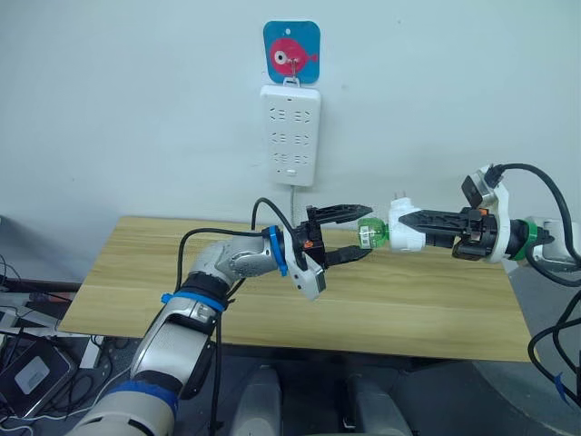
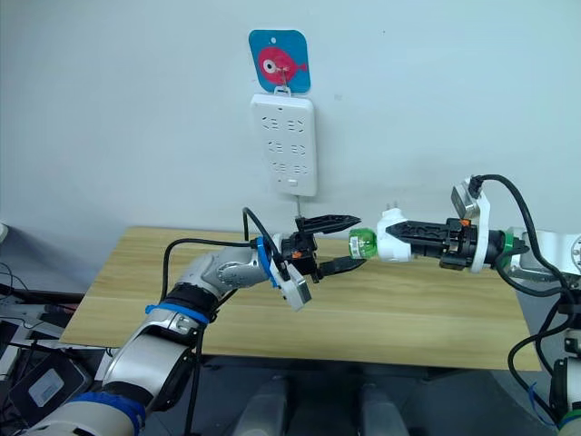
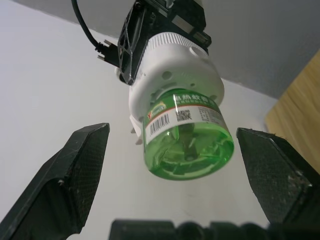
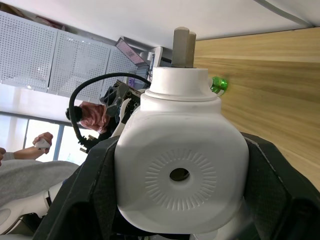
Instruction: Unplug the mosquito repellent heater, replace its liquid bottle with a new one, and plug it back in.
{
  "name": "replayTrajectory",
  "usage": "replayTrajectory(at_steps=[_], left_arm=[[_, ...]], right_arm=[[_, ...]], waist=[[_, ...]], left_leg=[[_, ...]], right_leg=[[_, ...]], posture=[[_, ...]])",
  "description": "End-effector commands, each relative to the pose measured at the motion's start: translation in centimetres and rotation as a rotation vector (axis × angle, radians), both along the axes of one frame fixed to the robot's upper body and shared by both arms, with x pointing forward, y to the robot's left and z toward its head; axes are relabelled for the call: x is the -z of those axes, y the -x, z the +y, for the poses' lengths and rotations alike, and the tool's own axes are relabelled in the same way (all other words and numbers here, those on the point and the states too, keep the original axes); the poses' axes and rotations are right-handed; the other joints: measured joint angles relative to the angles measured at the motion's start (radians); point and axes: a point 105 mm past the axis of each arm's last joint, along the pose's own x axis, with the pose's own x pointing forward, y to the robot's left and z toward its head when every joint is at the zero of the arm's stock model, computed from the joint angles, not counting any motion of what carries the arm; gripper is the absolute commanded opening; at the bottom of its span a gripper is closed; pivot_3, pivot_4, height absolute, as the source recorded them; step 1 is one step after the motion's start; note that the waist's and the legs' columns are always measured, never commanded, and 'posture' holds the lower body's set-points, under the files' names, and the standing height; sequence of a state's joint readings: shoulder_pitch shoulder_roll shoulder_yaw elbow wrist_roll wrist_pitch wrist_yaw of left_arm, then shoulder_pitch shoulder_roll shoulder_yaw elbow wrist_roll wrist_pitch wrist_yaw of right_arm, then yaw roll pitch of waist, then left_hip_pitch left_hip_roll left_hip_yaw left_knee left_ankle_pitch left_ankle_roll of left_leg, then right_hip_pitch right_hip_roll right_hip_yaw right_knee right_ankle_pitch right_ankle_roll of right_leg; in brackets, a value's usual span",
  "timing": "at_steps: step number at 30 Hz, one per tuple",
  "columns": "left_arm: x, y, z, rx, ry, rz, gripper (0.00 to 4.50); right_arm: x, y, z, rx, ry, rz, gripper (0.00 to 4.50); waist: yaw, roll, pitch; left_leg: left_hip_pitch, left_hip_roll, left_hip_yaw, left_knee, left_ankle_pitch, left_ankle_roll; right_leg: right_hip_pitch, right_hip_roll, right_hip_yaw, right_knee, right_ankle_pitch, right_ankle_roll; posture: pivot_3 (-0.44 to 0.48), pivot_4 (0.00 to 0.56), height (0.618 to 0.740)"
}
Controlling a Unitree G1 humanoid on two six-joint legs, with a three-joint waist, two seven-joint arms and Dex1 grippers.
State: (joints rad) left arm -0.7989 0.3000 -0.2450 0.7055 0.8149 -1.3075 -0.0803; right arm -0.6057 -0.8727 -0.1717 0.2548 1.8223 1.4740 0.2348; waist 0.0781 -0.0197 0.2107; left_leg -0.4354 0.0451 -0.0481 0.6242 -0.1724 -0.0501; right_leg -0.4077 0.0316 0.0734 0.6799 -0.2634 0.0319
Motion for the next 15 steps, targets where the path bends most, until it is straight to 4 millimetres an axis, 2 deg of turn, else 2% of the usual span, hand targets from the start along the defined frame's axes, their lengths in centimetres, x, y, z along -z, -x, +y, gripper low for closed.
replayTrajectory(at_steps=[1,2,5,11,15], left_arm=[[-1.08,0.31,-0.42,0.026,0.033,-0.053,4.45],[-1.07,0.38,-0.44,0.031,0.031,-0.059,4.45],[-0.91,0.54,-0.44,0.046,0.021,-0.065,3.87],[-0.72,0.64,-0.36,0.055,0.016,-0.064,2.17],[-0.75,0.66,-0.34,0.062,0.026,-0.050,2.16]], right_arm=[[-1.32,0.44,0.22,-0.016,-0.022,-0.049,2.98],[-1.31,0.44,0.23,-0.014,-0.022,-0.048,2.98],[-1.28,0.44,0.23,-0.010,-0.020,-0.048,2.98],[-1.28,0.50,0.29,-0.009,-0.024,-0.045,2.98],[-1.25,0.54,0.30,-0.010,-0.020,-0.043,2.98]], waist=[[0.000,0.000,0.000],[0.000,0.000,0.000],[-0.001,0.000,0.000],[-0.001,0.000,0.000],[-0.001,0.000,0.000]], left_leg=[[0.000,0.000,0.000,0.000,0.000,0.000],[0.000,0.000,0.000,0.000,0.000,0.000],[0.000,0.000,0.000,0.000,0.000,0.000],[0.000,0.000,0.000,0.000,0.000,0.000],[0.000,0.000,0.000,0.000,0.000,0.000]], right_leg=[[0.000,0.000,0.000,0.000,0.000,0.000],[0.000,0.000,0.000,0.000,0.000,0.000],[0.000,0.000,0.000,0.000,0.000,0.000],[0.000,0.000,0.000,0.000,0.000,0.000],[0.000,0.000,0.000,0.000,0.000,0.000]], posture=[[0.172,0.182,0.740],[0.172,0.182,0.740],[0.170,0.182,0.740],[0.170,0.182,0.740],[0.170,0.182,0.740]])
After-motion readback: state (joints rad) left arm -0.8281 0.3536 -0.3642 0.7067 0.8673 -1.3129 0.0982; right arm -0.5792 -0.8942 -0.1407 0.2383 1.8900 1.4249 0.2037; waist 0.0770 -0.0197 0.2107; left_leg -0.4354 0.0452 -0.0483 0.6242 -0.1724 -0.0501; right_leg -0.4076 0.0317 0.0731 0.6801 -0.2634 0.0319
